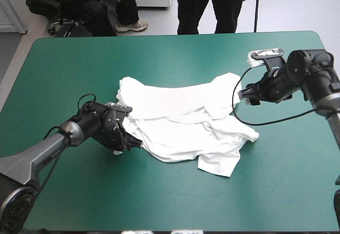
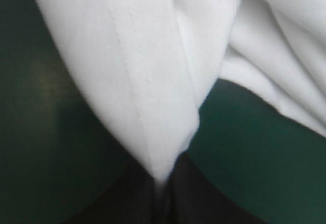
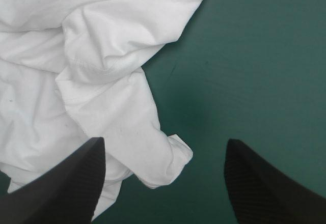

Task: Fold the cloth

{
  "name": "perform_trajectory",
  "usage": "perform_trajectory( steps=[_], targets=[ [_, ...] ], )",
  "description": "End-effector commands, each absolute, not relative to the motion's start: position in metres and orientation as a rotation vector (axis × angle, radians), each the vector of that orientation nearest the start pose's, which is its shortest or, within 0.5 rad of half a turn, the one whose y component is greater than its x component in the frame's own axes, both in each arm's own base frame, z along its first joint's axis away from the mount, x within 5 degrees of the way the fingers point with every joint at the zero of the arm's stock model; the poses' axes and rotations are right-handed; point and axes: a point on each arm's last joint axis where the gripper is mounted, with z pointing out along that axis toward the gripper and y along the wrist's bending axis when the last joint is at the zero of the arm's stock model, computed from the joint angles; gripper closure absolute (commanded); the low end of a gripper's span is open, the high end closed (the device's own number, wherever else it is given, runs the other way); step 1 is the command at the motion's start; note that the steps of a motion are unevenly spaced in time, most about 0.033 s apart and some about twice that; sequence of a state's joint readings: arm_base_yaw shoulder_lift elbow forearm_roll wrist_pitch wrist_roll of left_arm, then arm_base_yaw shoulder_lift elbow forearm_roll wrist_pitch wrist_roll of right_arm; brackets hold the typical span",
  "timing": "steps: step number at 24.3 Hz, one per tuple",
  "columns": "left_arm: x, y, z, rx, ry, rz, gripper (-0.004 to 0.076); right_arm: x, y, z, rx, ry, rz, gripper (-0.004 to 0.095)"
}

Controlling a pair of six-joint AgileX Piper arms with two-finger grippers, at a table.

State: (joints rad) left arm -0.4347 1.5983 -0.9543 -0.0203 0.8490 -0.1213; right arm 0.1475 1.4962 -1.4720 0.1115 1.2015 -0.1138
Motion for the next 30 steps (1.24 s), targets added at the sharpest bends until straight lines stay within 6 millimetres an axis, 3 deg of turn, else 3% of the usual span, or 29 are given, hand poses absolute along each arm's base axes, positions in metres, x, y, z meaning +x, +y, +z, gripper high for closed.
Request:
perform_trajectory(
  steps=[1,4,7,12,14,17,21,26,30],
  targets=[
    [0.261,-0.125,0.198,0.43,2.93,-0.12,0.0741,0.304,0.055,0.359,-0.311,2.673,0.191,0.0269],
    [0.261,-0.125,0.198,0.434,2.936,-0.116,0.0741,0.302,0.054,0.301,-0.314,2.79,0.184,0.0279],
    [0.261,-0.124,0.198,0.447,2.933,-0.103,0.0741,0.301,0.052,0.262,-0.284,2.775,0.168,0.0281],
    [0.261,-0.124,0.198,0.447,2.933,-0.103,0.0741,0.307,0.054,0.221,-0.281,2.886,0.176,0.0299],
    [0.261,-0.124,0.198,0.444,2.936,-0.102,0.0741,0.309,0.057,0.206,-0.299,2.955,0.206,0.0362],
    [0.261,-0.124,0.198,0.449,2.938,-0.101,0.0741,0.308,0.061,0.2,-0.299,2.993,0.238,0.0554],
    [0.26,-0.124,0.198,0.447,2.94,-0.101,0.0741,0.306,0.068,0.201,-0.332,2.993,0.245,0.0931],
    [0.262,-0.124,0.201,0.456,2.936,-0.088,0.0741,0.305,0.067,0.208,-0.31,2.977,0.238,0.0926],
    [0.272,-0.125,0.224,0.486,2.864,-0.053,0.0741,0.305,0.065,0.238,-0.303,2.901,0.218,0.0925]
  ],
)
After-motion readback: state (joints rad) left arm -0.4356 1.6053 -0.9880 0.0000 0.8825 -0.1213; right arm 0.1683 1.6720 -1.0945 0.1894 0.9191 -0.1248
